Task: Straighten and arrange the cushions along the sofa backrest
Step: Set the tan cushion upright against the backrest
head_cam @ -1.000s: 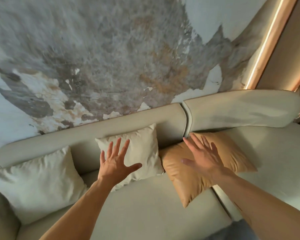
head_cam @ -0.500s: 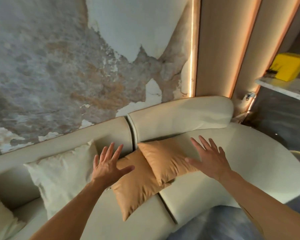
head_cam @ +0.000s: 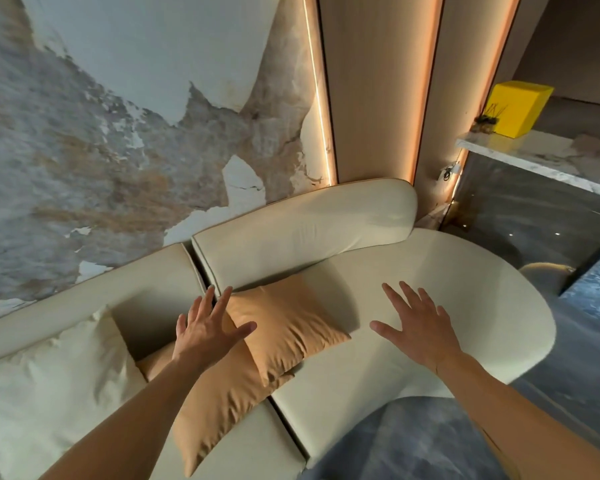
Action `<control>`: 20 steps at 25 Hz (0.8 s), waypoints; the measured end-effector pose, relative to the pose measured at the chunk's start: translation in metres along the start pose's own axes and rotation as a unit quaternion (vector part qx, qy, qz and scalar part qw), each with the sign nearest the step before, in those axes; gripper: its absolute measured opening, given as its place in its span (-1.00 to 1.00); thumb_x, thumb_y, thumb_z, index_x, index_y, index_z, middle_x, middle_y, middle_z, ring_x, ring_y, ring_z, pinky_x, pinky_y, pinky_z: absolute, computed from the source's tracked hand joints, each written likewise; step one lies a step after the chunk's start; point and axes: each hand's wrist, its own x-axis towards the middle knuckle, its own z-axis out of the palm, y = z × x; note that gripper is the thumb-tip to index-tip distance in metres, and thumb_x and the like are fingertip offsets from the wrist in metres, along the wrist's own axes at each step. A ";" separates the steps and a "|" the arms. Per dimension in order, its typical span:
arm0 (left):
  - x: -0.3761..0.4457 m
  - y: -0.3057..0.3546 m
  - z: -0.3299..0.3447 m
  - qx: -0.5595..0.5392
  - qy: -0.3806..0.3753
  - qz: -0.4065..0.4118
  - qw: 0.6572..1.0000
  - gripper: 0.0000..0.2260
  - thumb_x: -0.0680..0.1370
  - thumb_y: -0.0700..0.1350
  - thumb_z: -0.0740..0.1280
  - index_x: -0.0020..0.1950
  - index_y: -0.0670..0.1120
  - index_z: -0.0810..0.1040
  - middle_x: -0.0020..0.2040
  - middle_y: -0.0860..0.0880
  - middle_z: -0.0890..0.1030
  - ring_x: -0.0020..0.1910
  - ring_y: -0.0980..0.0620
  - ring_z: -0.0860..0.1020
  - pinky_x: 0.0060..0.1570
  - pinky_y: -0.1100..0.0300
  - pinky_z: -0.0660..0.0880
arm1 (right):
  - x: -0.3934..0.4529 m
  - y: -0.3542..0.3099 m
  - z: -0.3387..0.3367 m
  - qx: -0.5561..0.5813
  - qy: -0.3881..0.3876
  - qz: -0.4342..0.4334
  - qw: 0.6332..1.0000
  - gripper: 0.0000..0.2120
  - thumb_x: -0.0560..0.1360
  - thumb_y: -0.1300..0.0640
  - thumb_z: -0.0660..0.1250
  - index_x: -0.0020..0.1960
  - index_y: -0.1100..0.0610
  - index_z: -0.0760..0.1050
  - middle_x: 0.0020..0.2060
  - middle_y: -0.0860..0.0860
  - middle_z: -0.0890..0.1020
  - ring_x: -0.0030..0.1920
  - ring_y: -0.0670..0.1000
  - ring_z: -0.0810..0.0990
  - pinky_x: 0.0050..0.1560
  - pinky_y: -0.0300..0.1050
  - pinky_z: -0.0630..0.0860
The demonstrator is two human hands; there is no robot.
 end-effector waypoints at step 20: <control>0.140 0.013 0.058 -0.058 -0.005 -0.194 0.979 -0.10 0.33 0.53 0.17 0.57 0.19 0.01 0.61 0.00 0.03 0.56 -0.11 0.07 0.47 -0.18 0.12 | 0.273 -0.008 0.042 0.012 -0.111 -0.138 0.984 -0.18 0.43 -0.48 0.02 0.57 -0.15 -0.08 0.58 -0.01 0.05 0.56 0.12 0.07 0.44 0.18 0.21</control>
